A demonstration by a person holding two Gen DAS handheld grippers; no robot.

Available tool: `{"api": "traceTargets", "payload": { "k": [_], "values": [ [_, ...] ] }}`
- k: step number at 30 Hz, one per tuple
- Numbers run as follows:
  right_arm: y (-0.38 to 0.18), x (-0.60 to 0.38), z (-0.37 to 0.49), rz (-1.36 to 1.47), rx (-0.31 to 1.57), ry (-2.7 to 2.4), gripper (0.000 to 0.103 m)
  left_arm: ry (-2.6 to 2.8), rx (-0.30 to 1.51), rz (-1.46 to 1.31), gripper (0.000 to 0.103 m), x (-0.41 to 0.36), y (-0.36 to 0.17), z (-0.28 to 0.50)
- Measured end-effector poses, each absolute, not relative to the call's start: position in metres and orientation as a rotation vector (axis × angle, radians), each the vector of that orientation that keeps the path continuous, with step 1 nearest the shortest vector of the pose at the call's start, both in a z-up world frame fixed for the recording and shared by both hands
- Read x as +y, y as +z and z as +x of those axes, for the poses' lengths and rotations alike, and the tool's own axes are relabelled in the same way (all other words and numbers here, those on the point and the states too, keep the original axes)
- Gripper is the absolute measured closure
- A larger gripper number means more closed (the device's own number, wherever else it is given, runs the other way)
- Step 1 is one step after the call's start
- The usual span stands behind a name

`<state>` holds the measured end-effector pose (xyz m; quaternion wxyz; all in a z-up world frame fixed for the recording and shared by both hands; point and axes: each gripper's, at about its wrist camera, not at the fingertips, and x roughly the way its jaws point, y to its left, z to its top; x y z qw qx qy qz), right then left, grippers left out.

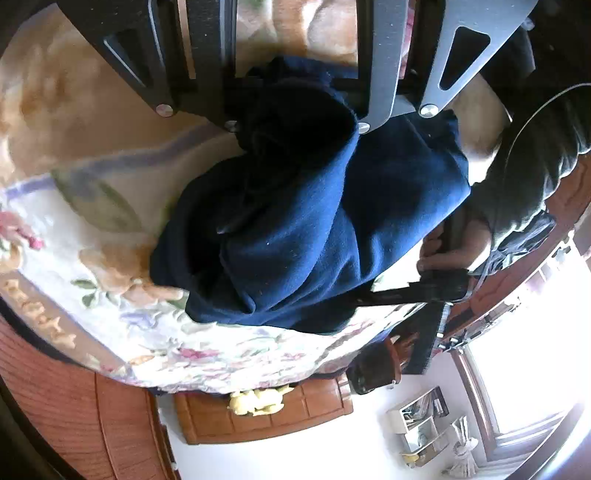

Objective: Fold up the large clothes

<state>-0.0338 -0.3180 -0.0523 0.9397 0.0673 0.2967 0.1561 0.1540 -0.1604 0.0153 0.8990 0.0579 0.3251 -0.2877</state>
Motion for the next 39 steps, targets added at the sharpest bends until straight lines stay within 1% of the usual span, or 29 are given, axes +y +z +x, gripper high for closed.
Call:
{"api": "traceTargets", "payload": {
  "k": [7, 13, 18, 23, 25, 28, 31, 34, 36, 37, 38, 39],
  "values": [
    [-0.026, -0.337, -0.036, 0.126, 0.527, 0.257, 0.084, -0.594, 0.551, 0.120, 0.099, -0.168, 0.062, 0.136],
    [0.007, -0.380, -0.042, 0.073, 0.468, 0.170, 0.084, -0.618, 0.485, 0.092, 0.099, -0.215, 0.085, 0.135],
    [0.032, -0.435, -0.044, 0.008, 0.462, 0.065, 0.085, -0.654, 0.443, 0.084, 0.099, -0.297, 0.108, 0.141],
    [0.064, -0.504, -0.055, -0.042, 0.451, -0.077, 0.085, -0.744, 0.406, 0.057, 0.099, -0.403, 0.136, 0.153],
    [0.074, -0.533, -0.061, -0.048, 0.455, -0.132, 0.085, -0.775, 0.405, 0.081, 0.099, -0.441, 0.139, 0.154],
    [0.074, -0.580, -0.067, -0.039, 0.476, -0.218, 0.084, -0.812, 0.441, 0.110, 0.099, -0.501, 0.127, 0.162],
    [0.050, -0.619, -0.072, 0.031, 0.513, -0.271, 0.084, -0.868, 0.547, 0.095, 0.098, -0.557, 0.093, 0.184],
    [0.014, -0.634, -0.074, 0.068, 0.568, -0.335, 0.080, -0.886, 0.683, 0.118, 0.097, -0.592, 0.058, 0.192],
    [0.001, -0.639, -0.079, 0.070, 0.556, -0.364, 0.076, -0.836, 0.667, 0.183, 0.097, -0.595, 0.046, 0.184],
    [0.000, -0.641, -0.083, 0.113, 0.536, -0.362, 0.071, -0.833, 0.647, 0.192, 0.094, -0.592, 0.045, 0.179],
    [0.000, -0.645, -0.088, 0.154, 0.520, -0.365, 0.061, -0.831, 0.645, 0.204, 0.087, -0.585, 0.044, 0.175],
    [0.001, -0.650, -0.093, 0.170, 0.506, -0.373, 0.053, -0.830, 0.649, 0.206, 0.082, -0.579, 0.045, 0.173]
  ]
}}
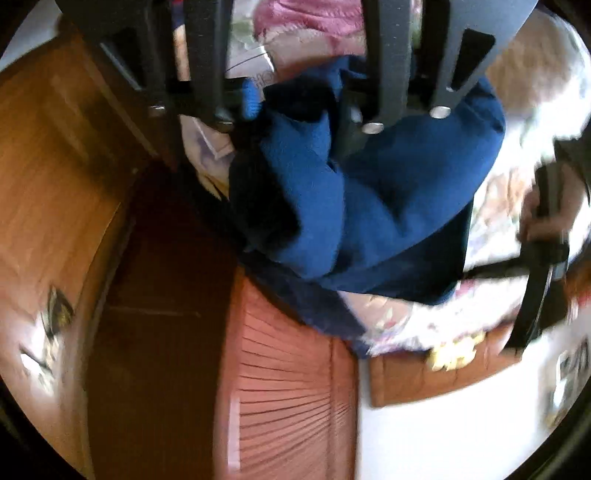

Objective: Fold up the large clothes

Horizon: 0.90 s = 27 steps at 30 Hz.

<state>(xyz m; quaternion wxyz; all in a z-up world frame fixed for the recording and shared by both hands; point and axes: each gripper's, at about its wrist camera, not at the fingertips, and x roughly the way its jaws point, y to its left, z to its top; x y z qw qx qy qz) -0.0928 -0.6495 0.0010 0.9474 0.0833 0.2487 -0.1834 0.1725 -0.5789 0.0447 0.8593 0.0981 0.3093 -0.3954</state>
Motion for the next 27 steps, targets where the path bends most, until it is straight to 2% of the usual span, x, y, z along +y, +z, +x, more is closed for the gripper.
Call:
{"api": "traceTargets", "payload": {
  "k": [2, 3, 9, 18, 20, 25, 27],
  "values": [
    [0.003, -0.642, -0.101, 0.151, 0.483, -0.404, 0.049, -0.843, 0.652, 0.201, 0.069, -0.557, 0.049, 0.164],
    [0.004, -0.638, -0.103, 0.128, 0.476, -0.422, 0.048, -0.847, 0.645, 0.205, 0.066, -0.546, 0.052, 0.158],
    [0.022, -0.579, -0.138, 0.041, 0.369, -0.489, 0.034, -0.862, 0.610, 0.256, 0.063, -0.468, 0.076, 0.115],
    [0.026, -0.505, -0.117, 0.079, 0.352, -0.305, 0.033, -0.772, 0.526, 0.259, 0.055, -0.345, 0.089, 0.051],
    [0.028, -0.492, -0.112, 0.071, 0.352, -0.276, 0.033, -0.727, 0.512, 0.257, 0.052, -0.324, 0.089, 0.045],
    [0.023, -0.451, -0.108, 0.068, 0.350, -0.200, 0.033, -0.652, 0.492, 0.258, 0.050, -0.277, 0.080, 0.031],
    [0.024, -0.436, -0.100, 0.073, 0.353, -0.164, 0.033, -0.615, 0.477, 0.265, 0.045, -0.261, 0.075, 0.026]
  ]
}}
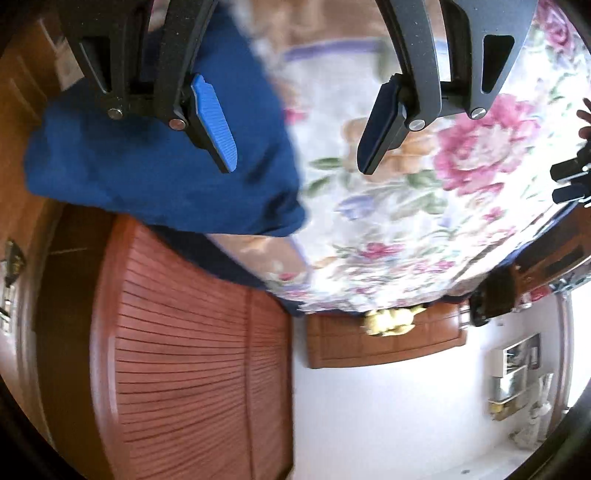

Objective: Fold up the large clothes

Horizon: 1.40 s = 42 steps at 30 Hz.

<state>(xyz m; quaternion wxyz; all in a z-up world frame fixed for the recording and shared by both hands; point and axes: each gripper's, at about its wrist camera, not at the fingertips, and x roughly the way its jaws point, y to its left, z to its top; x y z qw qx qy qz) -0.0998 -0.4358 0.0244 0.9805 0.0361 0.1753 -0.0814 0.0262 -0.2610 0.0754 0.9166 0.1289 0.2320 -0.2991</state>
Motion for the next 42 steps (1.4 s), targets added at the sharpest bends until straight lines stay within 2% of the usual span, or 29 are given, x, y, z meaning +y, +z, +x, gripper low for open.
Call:
{"api": "traceTargets", "payload": {
  "k": [2, 4, 8, 12, 20, 27, 42],
  "values": [
    [0.023, -0.419, -0.097, 0.080, 0.358, -0.121, 0.033, -0.589, 0.488, 0.251, 0.029, -0.240, 0.071, 0.023],
    [0.022, -0.398, -0.095, 0.078, 0.360, -0.086, 0.031, -0.584, 0.492, 0.230, 0.025, -0.220, 0.067, 0.021],
    [0.020, -0.360, -0.073, 0.076, 0.367, -0.013, 0.025, -0.531, 0.487, 0.210, 0.024, -0.181, 0.060, 0.017],
    [0.021, -0.326, -0.054, 0.055, 0.357, 0.057, 0.023, -0.475, 0.475, 0.165, 0.023, -0.142, 0.056, 0.014],
    [0.027, -0.262, -0.035, 0.088, 0.282, 0.133, 0.023, -0.252, 0.406, 0.105, 0.023, -0.071, 0.056, 0.018],
    [0.003, -0.245, -0.035, 0.090, 0.226, 0.147, 0.023, -0.122, 0.360, 0.055, 0.023, -0.033, 0.039, 0.022],
    [-0.020, -0.253, -0.007, 0.001, 0.280, 0.167, 0.023, -0.034, 0.359, 0.016, 0.023, -0.014, 0.013, 0.028]
  ]
}}
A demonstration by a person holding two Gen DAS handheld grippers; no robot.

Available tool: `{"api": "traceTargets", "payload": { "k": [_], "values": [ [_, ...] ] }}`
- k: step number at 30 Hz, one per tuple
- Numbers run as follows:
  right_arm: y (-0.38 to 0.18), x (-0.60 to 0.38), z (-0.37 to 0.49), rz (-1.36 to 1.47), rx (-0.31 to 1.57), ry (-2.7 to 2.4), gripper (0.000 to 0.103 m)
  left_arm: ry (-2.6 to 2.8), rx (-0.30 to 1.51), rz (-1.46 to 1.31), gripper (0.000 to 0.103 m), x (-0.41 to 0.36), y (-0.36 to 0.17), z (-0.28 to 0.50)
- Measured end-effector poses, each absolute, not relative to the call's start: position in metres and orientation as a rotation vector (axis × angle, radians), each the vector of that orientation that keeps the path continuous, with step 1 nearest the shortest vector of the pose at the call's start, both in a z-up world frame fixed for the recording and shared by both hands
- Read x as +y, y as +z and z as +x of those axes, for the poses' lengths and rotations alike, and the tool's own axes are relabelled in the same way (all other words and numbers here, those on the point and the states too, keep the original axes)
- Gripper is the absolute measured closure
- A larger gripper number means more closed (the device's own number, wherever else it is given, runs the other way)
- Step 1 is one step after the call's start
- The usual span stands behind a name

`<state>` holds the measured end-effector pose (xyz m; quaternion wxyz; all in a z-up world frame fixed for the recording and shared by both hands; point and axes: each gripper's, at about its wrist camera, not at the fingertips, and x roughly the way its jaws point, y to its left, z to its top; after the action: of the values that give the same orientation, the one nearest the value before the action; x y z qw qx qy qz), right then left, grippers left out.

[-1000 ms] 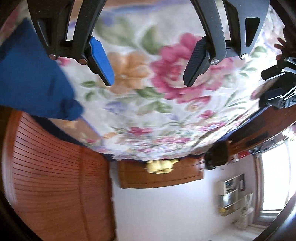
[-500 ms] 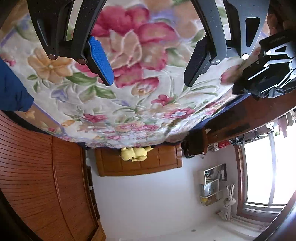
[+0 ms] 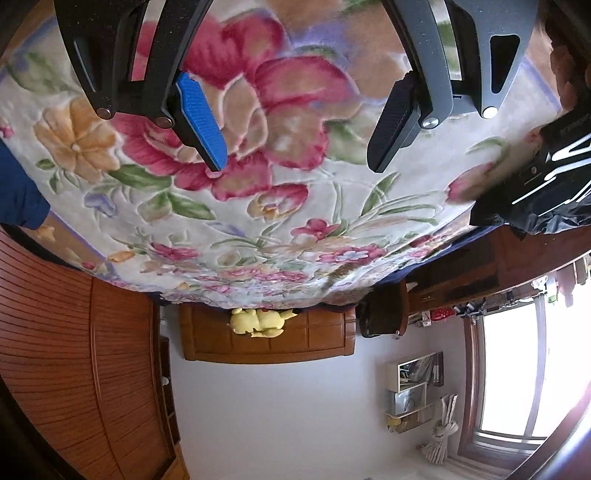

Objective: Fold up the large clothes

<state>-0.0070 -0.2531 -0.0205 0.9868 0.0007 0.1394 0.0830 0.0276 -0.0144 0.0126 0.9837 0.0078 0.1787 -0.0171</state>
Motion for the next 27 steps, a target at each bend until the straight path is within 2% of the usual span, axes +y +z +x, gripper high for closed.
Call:
{"api": "traceTargets", "payload": {
  "k": [9, 27],
  "values": [
    [-0.042, -0.233, 0.012, -0.015, 0.275, 0.168, 0.023, -0.014, 0.377, 0.027, 0.023, -0.015, 0.005, 0.030],
    [-0.046, -0.228, 0.014, -0.017, 0.257, 0.159, 0.023, -0.011, 0.373, -0.006, 0.023, -0.008, 0.005, 0.030]
  ]
}}
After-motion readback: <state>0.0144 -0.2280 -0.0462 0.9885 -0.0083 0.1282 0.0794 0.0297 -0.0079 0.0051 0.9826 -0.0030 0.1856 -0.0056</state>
